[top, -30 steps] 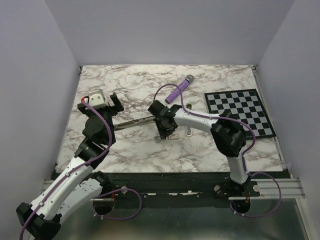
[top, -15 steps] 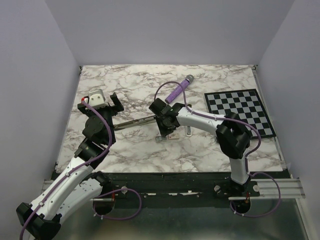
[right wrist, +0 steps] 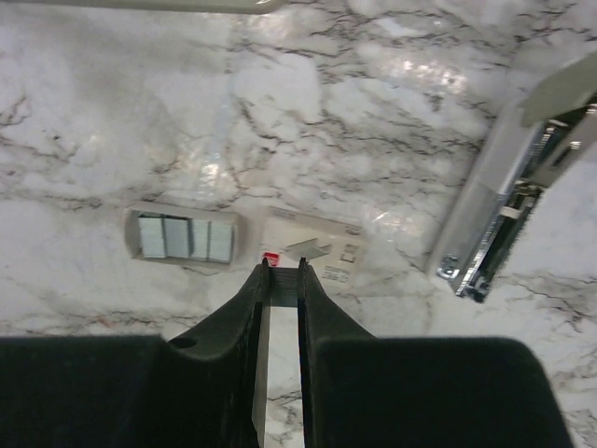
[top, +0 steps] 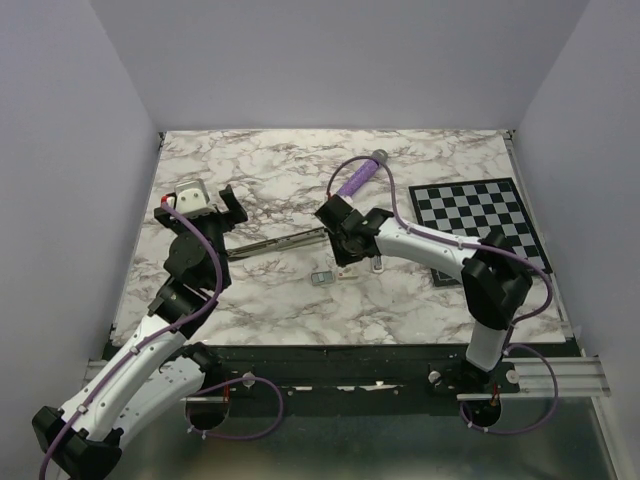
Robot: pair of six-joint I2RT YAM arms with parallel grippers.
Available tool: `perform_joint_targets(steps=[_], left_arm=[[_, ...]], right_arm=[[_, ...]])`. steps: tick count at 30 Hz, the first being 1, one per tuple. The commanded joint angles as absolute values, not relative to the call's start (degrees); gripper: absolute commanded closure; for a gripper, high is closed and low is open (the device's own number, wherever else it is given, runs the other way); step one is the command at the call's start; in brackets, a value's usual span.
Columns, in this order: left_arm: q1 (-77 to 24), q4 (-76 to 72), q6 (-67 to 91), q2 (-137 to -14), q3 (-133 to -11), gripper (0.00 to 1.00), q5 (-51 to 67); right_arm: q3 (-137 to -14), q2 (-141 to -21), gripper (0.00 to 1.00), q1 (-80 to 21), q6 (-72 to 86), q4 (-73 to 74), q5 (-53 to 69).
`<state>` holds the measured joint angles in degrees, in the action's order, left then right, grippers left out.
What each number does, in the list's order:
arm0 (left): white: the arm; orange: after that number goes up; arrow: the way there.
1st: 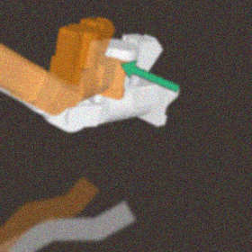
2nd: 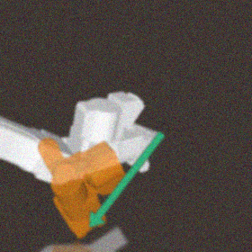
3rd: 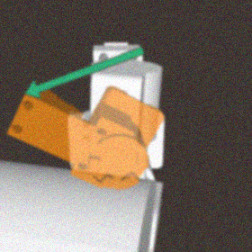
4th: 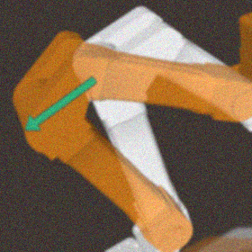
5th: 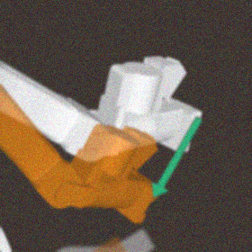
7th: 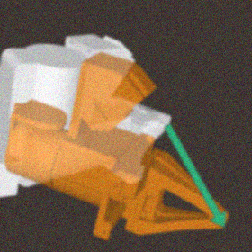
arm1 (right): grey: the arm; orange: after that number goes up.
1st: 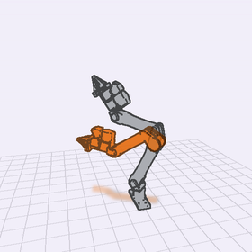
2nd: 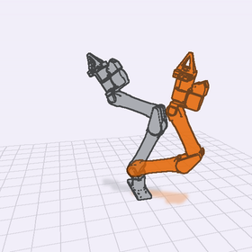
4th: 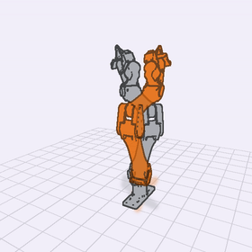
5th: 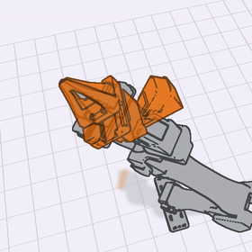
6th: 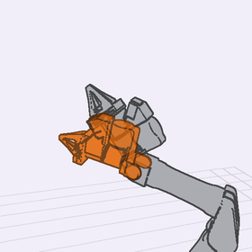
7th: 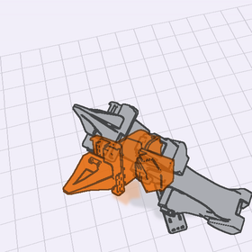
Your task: Load the staples into the stapler
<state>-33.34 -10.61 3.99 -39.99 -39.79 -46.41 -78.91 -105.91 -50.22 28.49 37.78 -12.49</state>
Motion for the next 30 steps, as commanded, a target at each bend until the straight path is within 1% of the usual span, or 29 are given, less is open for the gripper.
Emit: perform_joint_targets(steps=[1,6,13,30], left_arm=[[-33.0,-11.1,4.5,-38.9,-39.6,0.01,-45.8],[-33.0,-10.9,4.5,-39.1,-39.6,0.01,-45.8],[-33.0,-10.9,4.8,-39.3,-39.6,0.01,-45.5],[-33.0,-10.8,5.1,-40.0,-39.6,0.01,-45.2]], right_arm=[[-74.8,-100.8,0.80,-47.1,29.4,34.9,-18.8],[-69.6,-97.9,0.80,-44.4,30.1,32.9,-22.2],[-65.4,-96.2,0.80,-41.8,30.8,29.8,-24.5],[-63.5,-95.9,0.81,-40.8,31.7,27.7,-26.6]])
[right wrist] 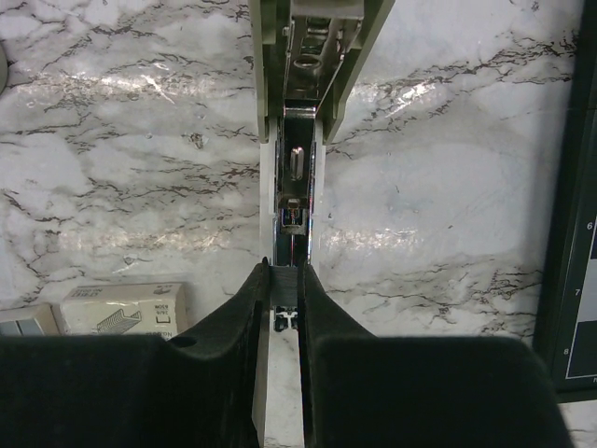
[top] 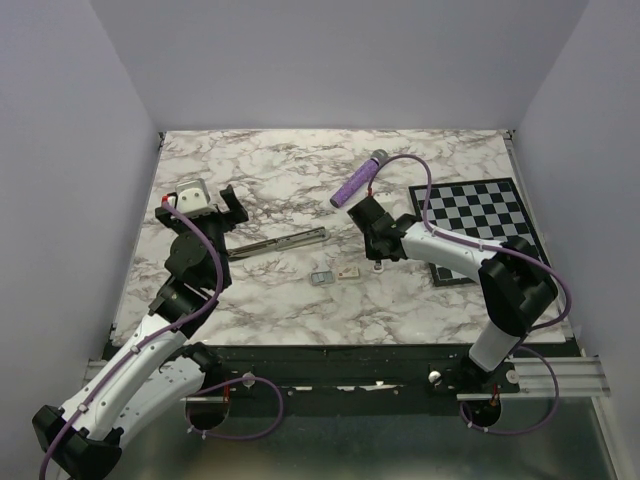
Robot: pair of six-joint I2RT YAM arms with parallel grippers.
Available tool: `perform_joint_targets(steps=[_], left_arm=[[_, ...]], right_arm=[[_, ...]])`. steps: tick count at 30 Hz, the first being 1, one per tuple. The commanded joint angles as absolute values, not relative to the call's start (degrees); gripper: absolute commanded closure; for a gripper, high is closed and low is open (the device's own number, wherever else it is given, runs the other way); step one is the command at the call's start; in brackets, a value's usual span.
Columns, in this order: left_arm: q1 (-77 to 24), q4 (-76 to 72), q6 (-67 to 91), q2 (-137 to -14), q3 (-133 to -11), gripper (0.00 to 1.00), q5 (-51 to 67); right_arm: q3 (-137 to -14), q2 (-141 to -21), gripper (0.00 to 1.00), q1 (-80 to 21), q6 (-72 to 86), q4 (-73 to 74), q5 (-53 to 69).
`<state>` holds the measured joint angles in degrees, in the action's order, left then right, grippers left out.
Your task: Load the staples into the stapler
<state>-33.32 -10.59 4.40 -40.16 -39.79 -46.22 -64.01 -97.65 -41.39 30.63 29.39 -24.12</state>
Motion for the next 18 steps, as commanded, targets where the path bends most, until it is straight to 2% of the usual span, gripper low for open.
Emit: perform_joint_targets(steps=[1,18], left_arm=[[-33.0,-10.8,5.2,-40.0,-39.5,0.01,-45.1],[-33.0,-10.7,5.3,-40.3,-39.5,0.01,-44.9]], right_arm=[[-63.4,-95.9,0.80,-40.7,31.6,27.6,-26.5],[-62.5,-96.4,0.81,-39.7,31.1,26.1,-24.7]])
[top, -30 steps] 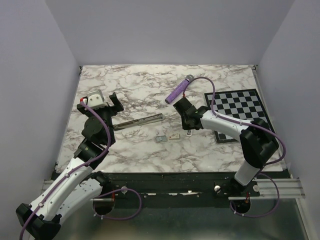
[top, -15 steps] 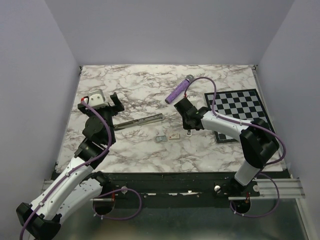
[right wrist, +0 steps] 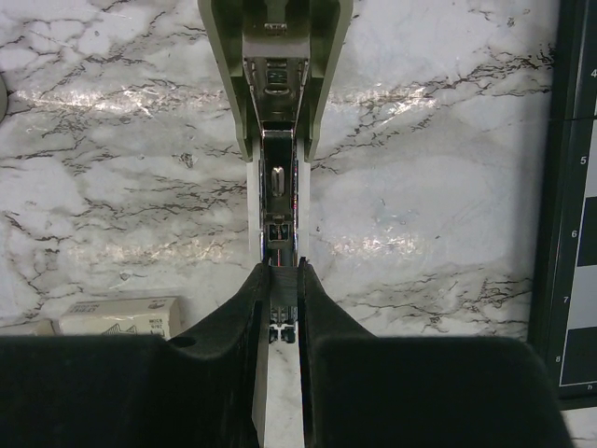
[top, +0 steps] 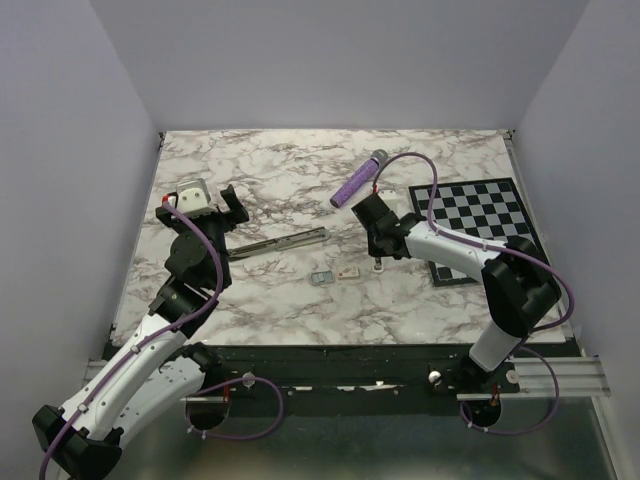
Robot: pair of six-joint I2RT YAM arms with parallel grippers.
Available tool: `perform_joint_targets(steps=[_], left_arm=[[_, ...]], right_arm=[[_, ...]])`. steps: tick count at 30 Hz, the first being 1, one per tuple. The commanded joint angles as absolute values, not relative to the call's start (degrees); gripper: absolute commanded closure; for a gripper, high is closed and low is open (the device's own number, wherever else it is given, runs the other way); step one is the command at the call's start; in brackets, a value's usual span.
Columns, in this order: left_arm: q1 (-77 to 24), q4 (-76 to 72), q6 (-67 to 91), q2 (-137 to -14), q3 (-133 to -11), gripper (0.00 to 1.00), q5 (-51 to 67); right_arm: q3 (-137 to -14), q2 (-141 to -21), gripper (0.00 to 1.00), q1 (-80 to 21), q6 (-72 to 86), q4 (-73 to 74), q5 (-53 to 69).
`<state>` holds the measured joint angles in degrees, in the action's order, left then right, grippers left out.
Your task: Load the staples into the stapler
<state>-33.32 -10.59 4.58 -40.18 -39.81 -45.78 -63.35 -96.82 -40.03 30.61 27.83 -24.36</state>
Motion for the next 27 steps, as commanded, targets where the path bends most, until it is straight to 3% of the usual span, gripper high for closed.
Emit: perform_joint_targets(steps=[1,27], left_arm=[[-33.0,-10.7,5.3,-40.3,-39.5,0.01,-44.9],[-33.0,-10.6,5.4,-40.7,-39.5,0.01,-44.7]], right_arm=[[-62.5,-96.4,0.81,-39.7,31.0,26.0,-24.5],[-61.5,-97.3,0.81,-39.2,30.9,25.4,-22.7]])
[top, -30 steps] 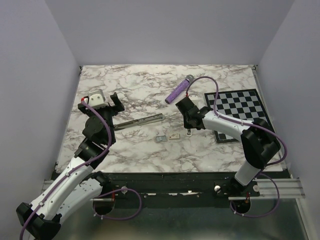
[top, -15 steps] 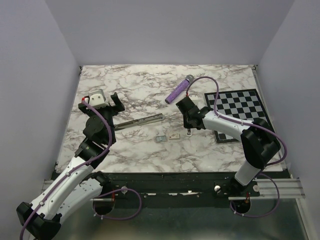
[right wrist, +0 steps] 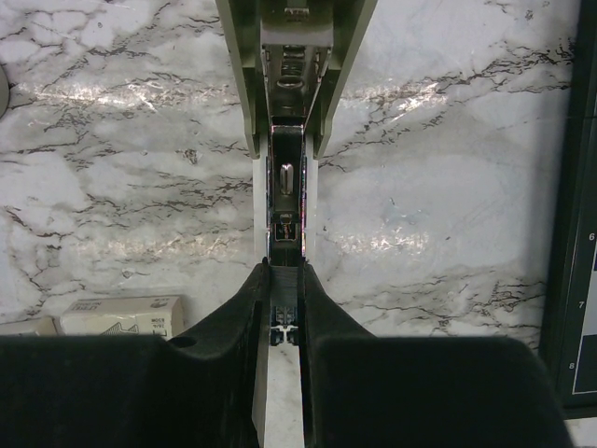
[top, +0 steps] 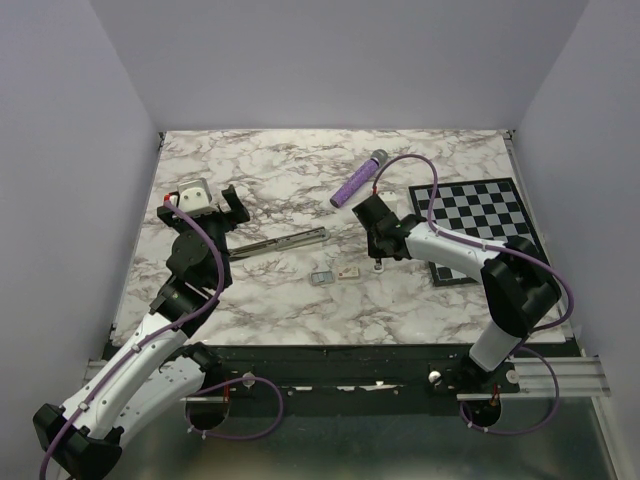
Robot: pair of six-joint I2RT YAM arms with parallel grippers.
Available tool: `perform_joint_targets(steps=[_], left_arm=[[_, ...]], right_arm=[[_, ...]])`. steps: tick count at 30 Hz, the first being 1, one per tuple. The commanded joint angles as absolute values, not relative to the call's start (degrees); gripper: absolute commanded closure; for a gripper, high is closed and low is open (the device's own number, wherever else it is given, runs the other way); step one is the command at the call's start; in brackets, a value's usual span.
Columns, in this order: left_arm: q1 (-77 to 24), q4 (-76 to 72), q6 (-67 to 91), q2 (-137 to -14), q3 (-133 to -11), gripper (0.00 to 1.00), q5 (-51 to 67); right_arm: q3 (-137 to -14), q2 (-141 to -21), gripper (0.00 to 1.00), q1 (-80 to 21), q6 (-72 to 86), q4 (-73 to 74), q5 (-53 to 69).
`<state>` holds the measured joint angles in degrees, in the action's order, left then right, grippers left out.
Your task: Load the staples into the stapler
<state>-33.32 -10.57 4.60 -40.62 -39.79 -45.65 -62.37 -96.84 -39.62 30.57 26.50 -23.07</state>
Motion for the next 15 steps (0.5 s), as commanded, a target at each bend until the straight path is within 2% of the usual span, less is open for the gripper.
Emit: perform_joint_targets(steps=[1,15], left_arm=[[-33.0,-10.6,5.4,-40.6,-39.5,0.01,-44.7],[-33.0,-10.5,5.4,-40.8,-39.5,0.01,-44.6]], right_arm=[[-61.5,-97.3,0.81,-39.2,30.9,25.4,-22.5],[-61.4,-97.9,0.80,-39.1,30.8,25.2,-20.2]])
